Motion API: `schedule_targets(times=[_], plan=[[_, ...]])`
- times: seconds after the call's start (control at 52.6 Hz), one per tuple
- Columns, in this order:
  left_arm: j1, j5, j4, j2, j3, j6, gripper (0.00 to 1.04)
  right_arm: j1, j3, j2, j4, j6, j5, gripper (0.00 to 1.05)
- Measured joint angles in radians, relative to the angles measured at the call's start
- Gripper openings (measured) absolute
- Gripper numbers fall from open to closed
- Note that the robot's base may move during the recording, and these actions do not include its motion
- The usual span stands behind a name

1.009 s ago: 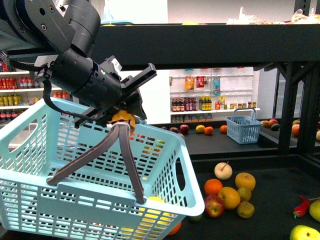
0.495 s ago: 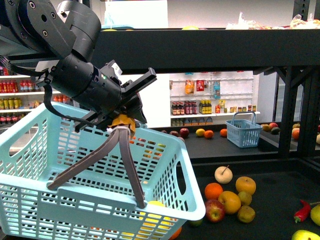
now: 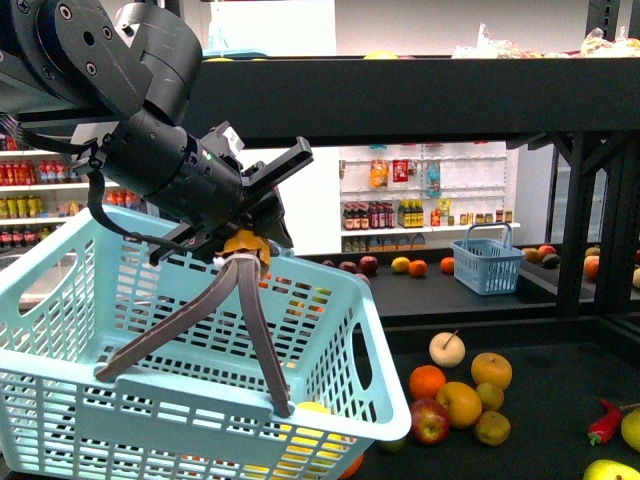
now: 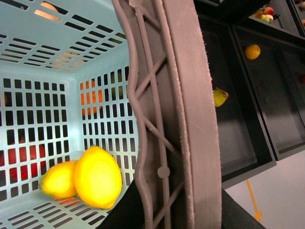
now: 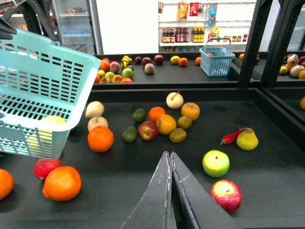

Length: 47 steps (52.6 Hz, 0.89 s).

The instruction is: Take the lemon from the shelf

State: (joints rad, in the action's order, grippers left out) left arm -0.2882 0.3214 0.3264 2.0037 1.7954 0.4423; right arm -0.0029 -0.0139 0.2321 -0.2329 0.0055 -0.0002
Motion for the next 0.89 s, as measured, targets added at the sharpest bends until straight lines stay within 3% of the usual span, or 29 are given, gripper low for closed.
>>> schedule_targets(times=[0.228,0.343,0.609,0.78,0.894], plan=[[0.0,0.0,0.0,0.0,0.0,0.0,0.16,0.0,0.0,-0.06,0.06,0.0,0.0,0.02],[0.0,0.0,0.0,0.0,0.0,0.0,0.16,0.0,0.0,-0.192,0.222,0.0,0.0,0.02],[0.0,0.0,0.0,0.0,0.0,0.0,0.16,0.0,0.0,-0.227,0.232,-0.003,0.0,0.03],[0.0,0.0,0.0,0.0,0.0,0.0,0.16,0.0,0.0,-0.228,0.232,-0.003,0.0,0.32],[-0.003,-0.035,-0.224,-0.008,-0.095,0.082,0.16,0.0,0.0,-0.228,0.232,-0.003,0.0,0.52]])
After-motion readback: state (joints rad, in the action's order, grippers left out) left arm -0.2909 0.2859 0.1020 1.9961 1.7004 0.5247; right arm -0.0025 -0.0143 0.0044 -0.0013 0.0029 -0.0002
